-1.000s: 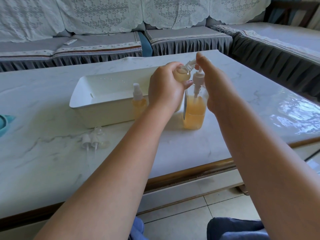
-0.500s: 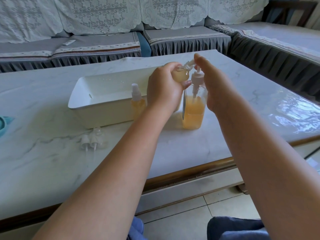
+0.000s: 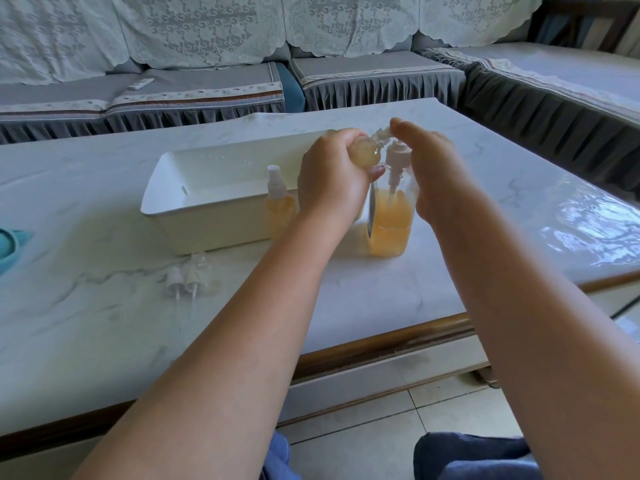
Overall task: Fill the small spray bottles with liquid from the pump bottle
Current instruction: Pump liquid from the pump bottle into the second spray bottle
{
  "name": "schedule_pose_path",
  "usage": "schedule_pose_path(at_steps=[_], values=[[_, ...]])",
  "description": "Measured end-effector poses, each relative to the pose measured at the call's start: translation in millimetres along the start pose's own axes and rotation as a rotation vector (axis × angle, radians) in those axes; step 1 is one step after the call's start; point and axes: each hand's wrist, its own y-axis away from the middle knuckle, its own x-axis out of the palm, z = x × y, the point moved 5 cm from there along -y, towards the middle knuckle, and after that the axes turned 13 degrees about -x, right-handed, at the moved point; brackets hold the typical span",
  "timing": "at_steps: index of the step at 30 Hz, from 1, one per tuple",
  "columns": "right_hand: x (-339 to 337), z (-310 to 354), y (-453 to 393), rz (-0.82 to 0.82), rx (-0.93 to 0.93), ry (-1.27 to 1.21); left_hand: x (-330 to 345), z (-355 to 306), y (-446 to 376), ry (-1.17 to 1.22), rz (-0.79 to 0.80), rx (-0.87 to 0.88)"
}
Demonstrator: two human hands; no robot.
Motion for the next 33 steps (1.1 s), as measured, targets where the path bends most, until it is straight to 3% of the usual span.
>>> schedule_pose_path(at_steps=[4, 9, 17, 27, 33], values=[[-0.5, -1.6, -0.1, -0.049, -0.022, -0.011, 2.7, 3.5, 0.4, -0.005, 0.014, -0.015], [2.8, -0.3, 2.4, 0.06, 0.044, -0.006, -1.4, -2.0, -1.5, 0.039, 0.005, 0.003], [4.6, -3.6, -1.8, 0.09, 0.035, 0.013, -3.8, -4.2, -0.3, 0.035, -0.006, 0.009], [0.5, -1.5, -0.3, 0.004, -0.066, 0.021, 0.6, 0.3, 1.2, 0.001, 0.017, -0.011], [0.4, -6.6, -3.0, 0.039, 0.023, -0.009, -1.9, -3.7, 0.3, 0.036, 0.016, -0.005]])
